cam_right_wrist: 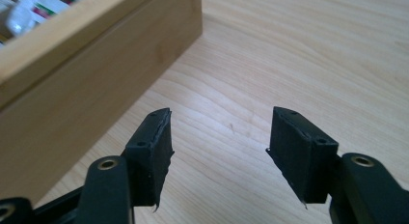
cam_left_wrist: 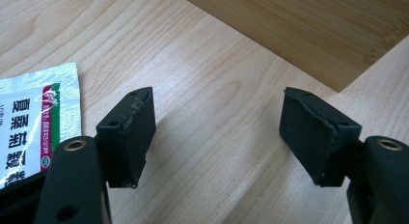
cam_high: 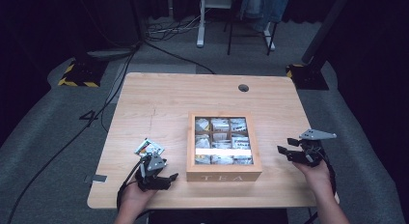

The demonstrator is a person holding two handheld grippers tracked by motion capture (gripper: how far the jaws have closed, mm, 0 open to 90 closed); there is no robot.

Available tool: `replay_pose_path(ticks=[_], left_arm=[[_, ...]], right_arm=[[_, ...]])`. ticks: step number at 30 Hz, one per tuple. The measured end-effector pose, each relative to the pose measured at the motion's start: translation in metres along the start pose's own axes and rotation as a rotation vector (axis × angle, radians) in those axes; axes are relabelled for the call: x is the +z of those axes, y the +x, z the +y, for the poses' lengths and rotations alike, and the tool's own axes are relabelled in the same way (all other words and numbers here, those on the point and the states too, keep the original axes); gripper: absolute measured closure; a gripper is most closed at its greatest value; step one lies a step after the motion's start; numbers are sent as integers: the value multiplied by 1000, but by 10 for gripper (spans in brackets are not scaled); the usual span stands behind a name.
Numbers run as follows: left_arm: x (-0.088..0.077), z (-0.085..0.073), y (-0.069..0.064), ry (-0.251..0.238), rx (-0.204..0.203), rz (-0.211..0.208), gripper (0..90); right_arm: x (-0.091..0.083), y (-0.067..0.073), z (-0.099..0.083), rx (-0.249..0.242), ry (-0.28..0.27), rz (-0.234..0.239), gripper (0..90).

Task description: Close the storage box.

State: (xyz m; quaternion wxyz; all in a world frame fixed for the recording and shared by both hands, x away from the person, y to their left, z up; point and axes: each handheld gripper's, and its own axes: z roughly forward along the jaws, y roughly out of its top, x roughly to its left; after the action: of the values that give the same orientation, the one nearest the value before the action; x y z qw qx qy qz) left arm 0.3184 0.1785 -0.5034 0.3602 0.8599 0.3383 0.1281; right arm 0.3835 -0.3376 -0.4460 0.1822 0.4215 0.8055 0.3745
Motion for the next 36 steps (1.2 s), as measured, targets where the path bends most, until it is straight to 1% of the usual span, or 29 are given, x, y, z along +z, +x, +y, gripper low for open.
replay_pose_path(ticks=[4,7,10,13,15,17,18,19,21,22,23,25,27,28,30,31,36], left_arm=[[0,0,0,1,0,-3,288],[0,0,0,1,1,-3,287],[0,0,0,3,3,-5,286],[0,0,0,1,2,-5,283],[0,0,0,2,3,-4,283],[0,0,0,1,2,-4,283],[0,0,0,2,2,-4,283],[0,0,0,2,2,-4,283],[0,0,0,2,3,-4,283],[0,0,0,1,3,-4,283],[1,0,0,1,2,-5,282],[1,0,0,1,2,-5,282],[1,0,0,1,2,-5,281],[1,0,0,1,2,-5,282],[1,0,0,1,2,-5,281],[1,0,0,1,1,-5,281],[1,0,0,0,0,-5,281]], right_arm=[[8,-8,-8,3,11,-14,406],[12,-13,-14,9,6,-19,405],[16,-16,-17,1,0,-30,400],[23,-17,-20,-27,3,-36,387],[27,-18,-21,-32,6,-39,377],[30,-18,-23,-35,-1,-38,368],[33,-18,-23,-36,0,-48,351],[36,-16,-24,-55,2,-78,323],[44,-10,-28,-103,-19,-175,267],[47,-8,-30,-121,-15,-195,247],[49,-8,-31,-135,-23,-196,221],[51,-9,-31,-118,-21,-155,211],[52,-13,-30,-89,-5,-115,173],[53,-16,-29,-61,7,-103,148],[54,-23,-29,26,33,-62,151],[54,-24,-30,28,34,-72,143],[54,-24,-30,26,35,-73,143]])
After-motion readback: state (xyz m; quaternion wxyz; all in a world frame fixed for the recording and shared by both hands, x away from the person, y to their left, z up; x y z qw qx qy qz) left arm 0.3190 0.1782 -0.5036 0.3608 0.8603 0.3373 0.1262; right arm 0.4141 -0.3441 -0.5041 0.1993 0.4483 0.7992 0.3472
